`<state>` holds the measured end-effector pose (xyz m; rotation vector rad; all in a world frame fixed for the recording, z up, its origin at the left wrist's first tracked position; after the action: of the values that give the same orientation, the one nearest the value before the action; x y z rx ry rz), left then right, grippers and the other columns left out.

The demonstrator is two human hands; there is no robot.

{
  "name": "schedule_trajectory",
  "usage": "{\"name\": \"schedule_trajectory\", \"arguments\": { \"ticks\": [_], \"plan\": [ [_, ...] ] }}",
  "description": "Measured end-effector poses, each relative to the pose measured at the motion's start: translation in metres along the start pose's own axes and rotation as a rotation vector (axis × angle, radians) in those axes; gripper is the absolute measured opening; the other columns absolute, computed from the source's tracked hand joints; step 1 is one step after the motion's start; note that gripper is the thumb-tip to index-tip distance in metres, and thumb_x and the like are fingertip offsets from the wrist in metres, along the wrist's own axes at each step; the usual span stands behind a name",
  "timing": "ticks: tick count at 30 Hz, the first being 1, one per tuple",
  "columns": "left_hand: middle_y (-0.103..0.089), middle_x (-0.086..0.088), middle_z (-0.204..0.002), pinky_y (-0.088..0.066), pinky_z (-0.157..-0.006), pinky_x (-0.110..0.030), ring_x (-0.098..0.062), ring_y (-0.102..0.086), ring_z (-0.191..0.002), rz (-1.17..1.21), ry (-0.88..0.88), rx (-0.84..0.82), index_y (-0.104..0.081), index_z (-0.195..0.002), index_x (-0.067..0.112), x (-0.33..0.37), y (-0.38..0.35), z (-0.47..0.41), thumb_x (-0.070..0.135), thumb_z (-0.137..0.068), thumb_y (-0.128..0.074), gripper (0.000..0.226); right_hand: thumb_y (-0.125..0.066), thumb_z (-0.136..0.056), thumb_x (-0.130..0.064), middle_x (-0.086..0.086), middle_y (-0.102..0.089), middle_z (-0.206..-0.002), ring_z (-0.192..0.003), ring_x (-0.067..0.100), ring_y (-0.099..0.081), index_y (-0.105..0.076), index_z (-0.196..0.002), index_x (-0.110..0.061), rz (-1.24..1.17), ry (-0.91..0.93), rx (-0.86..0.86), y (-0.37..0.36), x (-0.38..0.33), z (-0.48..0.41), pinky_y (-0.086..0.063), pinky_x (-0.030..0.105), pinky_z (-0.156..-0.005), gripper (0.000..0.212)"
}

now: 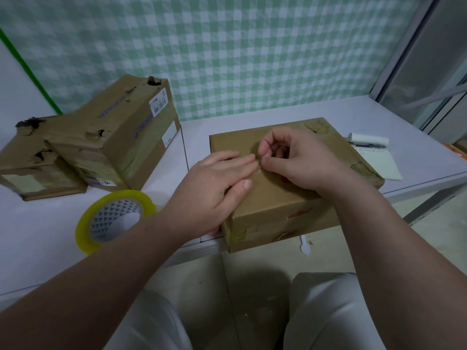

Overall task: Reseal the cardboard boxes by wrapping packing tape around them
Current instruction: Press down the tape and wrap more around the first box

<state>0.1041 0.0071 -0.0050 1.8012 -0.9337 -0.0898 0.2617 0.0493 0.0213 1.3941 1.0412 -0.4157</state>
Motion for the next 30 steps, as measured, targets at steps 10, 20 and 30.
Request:
{"name": "schedule_trajectory", "arguments": {
  "ticks": [10, 20, 30],
  "plan": [
    [-0.046, 0.0, -0.144, -0.031, -0.11, -0.044, -0.018, -0.038, -0.135, -0.014, 0.068, -0.036, -0.045, -0.14, 0.016, -0.003, -0.004, 0.003, 0.045, -0.097, -0.023, 0.056, -0.061, -0.085, -0.008, -0.01, -0.056, -0.07, -0.064, 0.006, -0.049, -0.062, -0.081, -0.02, 0.085, 0.015, 0.066, 0.003, -0.004, -0.004, -0.043, 0.018, -0.058, 0.013],
    [-0.031, -0.003, -0.149, -0.019, -0.113, -0.029, -0.017, -0.026, -0.137, 0.158, 0.444, -0.097, -0.042, -0.141, 0.029, -0.041, 0.013, -0.021, 0.027, -0.093, -0.032, 0.049, -0.045, -0.062, -0.086, -0.003, -0.048, -0.122, -0.116, 0.019, -0.04, -0.047, -0.127, -0.035, 0.583, -0.101, -0.091, -0.018, -0.034, 0.016, -0.039, 0.043, -0.098, 0.082],
    [-0.05, -0.001, -0.101, -0.031, -0.085, -0.023, -0.016, -0.046, -0.104, 0.054, 0.398, 0.052, -0.055, -0.131, 0.027, -0.018, 0.022, 0.008, 0.031, -0.094, -0.039, 0.041, -0.065, -0.075, -0.023, -0.003, -0.034, -0.144, -0.133, 0.026, -0.031, -0.028, -0.144, -0.034, 0.791, -0.121, -0.145, -0.017, -0.04, 0.03, -0.01, 0.053, -0.118, 0.08]
  ]
}}
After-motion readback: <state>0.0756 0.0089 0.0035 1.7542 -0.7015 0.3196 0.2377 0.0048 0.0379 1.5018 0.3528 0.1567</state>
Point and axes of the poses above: each hand's wrist, its own z-axis away from the middle knuckle, its own y-axis out of the back of the hand, x = y × z, the point moved 4 cm from there along -z, towards the middle knuckle
